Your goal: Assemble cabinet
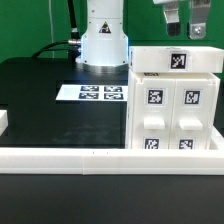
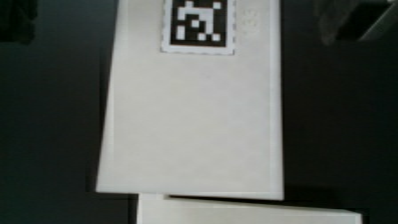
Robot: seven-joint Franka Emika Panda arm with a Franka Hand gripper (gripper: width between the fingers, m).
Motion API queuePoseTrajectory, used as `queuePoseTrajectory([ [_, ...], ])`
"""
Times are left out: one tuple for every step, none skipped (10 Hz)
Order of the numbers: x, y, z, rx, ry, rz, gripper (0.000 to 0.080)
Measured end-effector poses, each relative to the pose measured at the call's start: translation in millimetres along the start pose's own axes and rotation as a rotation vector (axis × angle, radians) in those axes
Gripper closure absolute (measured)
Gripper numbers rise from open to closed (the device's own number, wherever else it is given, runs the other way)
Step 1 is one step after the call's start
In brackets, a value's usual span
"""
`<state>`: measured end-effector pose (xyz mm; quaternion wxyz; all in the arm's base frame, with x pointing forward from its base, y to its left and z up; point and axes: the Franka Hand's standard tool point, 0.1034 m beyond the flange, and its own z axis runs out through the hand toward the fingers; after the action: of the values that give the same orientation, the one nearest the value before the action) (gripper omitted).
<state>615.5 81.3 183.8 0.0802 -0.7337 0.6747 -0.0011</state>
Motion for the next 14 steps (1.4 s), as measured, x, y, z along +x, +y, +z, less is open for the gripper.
queuePoseTrajectory([
  [0.1,0.4,1.4,-0.002,0.000,-0.036,0.0002],
  [-0.6,0.3,1.6,-0.003,0.001,-0.046,0.0002],
  [-3.4,-1.1,2.3,-0.011,0.003,-0.154,0.0002],
  [-5.2,-4.7,1.9,-0.008,0.002,-0.235,0.0002],
  [-5.9,-5.8,0.5,-0.012,-0.001,-0.340,0.0002],
  [-6.3,-7.9,-1.6,-0.010,-0.001,-0.419,0.0002],
  [-6.9,-8.9,-3.0,-0.011,-0.003,-0.507,0.0002],
  [-6.9,-8.8,-2.9,-0.011,-0.004,-0.538,0.0002],
  [-6.7,-8.9,-2.9,-0.010,-0.004,-0.614,0.0002],
  [-6.4,-9.0,-2.9,-0.010,-0.004,-0.705,0.0002],
  [-6.4,-9.0,-2.9,-0.010,-0.005,-0.778,0.0002],
  [-6.8,-8.3,-2.5,-0.018,0.002,-0.879,0.0002],
  [-7.6,-7.3,-2.6,-0.034,0.010,-1.033,0.0002],
  [-8.2,-7.6,-3.5,-0.039,0.008,-1.141,0.0002],
])
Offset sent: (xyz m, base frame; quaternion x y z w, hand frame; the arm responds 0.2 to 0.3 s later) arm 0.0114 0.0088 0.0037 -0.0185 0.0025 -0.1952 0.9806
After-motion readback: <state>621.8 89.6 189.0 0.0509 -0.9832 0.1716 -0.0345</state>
